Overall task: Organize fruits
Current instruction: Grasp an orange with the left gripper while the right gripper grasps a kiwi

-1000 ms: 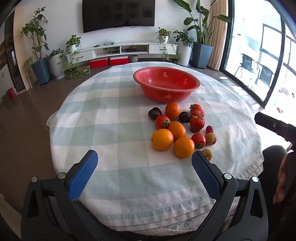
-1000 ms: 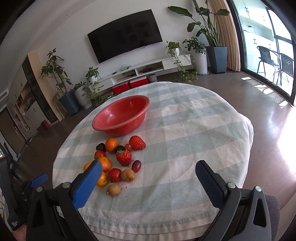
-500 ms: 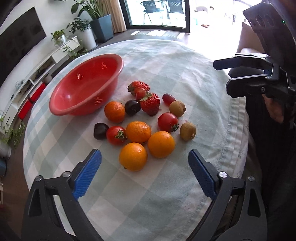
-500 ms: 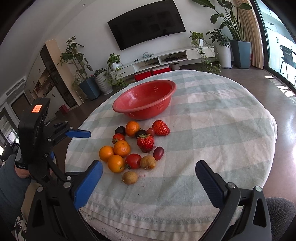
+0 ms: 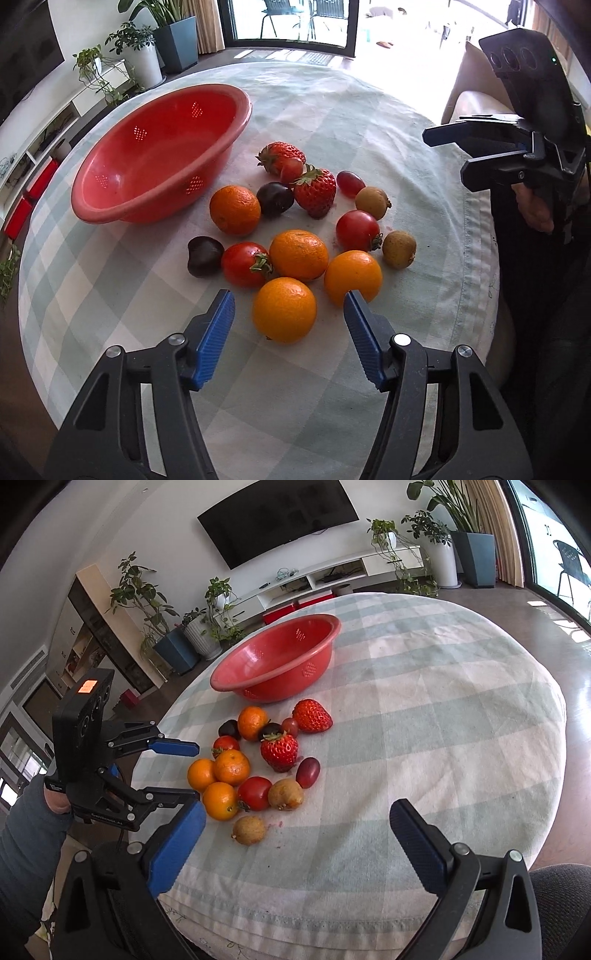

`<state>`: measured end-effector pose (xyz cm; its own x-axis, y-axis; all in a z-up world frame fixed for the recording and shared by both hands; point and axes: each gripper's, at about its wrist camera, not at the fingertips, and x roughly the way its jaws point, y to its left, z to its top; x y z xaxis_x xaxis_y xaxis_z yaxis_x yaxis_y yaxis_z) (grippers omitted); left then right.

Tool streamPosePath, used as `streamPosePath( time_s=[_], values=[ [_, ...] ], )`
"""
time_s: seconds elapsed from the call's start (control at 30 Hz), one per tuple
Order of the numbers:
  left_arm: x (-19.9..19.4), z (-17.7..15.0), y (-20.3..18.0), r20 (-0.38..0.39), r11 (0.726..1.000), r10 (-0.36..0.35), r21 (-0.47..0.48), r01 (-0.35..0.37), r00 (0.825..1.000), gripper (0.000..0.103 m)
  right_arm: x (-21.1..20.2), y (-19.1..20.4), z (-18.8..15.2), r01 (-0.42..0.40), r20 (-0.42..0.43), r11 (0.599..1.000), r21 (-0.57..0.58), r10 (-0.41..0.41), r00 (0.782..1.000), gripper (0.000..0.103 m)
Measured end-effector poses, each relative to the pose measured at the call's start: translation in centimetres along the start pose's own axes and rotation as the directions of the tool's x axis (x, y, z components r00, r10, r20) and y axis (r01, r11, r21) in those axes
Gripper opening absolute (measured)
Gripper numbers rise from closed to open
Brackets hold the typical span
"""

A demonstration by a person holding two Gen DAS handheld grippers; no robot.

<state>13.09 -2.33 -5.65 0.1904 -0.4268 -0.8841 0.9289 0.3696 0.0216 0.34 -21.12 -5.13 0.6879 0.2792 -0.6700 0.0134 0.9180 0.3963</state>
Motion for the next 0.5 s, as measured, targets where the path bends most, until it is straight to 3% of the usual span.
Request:
streamPosePath(
  time_s=[0.07,0.2,0.5],
  values=[
    [0.1,0.0,0.2,0.004,1.000,-0.024,0.000,0.024,1.000,0.059,0.3,0.0,0.0,0.002,-0.009,1.000,-0.003,-0.002,1.000,0.102],
    [0.2,0.0,0.5,0.010,0.997,-0.076,-0.006,0.076,0.997,0.046,0.5,-0.1,-0.1,0.012,-0.020,1.000,-0.006,-0.012,1.000,0.102],
    [-0.6,-0.8,0.7,0.000,0.993,-0.118,-0.010,0.118,0.993,0.045,1.2,0.2,-0.2,0.004,-0.041,1.000,-0.021,-0.005,0.999,0.101]
  ],
)
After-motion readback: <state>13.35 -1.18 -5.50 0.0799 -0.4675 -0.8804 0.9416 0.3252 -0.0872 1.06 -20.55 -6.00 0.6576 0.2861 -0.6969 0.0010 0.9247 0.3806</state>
